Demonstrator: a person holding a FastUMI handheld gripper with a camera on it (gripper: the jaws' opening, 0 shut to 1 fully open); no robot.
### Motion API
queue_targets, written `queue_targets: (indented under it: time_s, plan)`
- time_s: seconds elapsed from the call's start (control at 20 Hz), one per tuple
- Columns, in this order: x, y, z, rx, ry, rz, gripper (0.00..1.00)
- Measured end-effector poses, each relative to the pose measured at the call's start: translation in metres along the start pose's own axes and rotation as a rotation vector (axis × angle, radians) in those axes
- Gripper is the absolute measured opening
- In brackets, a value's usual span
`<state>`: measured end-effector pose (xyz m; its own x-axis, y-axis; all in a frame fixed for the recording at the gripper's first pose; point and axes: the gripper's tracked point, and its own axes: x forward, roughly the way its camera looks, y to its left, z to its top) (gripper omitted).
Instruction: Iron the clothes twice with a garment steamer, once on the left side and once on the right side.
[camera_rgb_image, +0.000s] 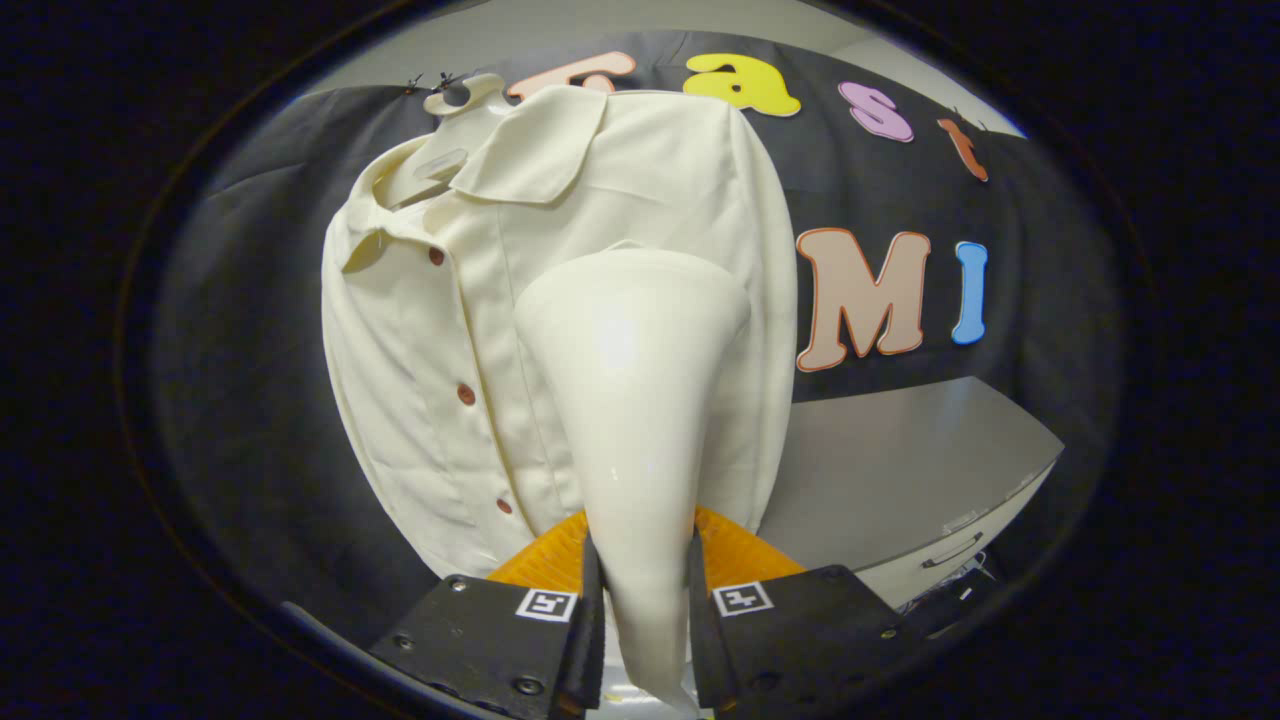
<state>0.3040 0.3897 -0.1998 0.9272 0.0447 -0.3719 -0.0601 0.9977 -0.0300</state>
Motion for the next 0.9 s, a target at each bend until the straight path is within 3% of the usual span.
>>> queue_targets:
  time_s: [0.9]
  plan:
    - [0.036, -0.011, -0.105, -0.035, 0.172, -0.051, 0.36]
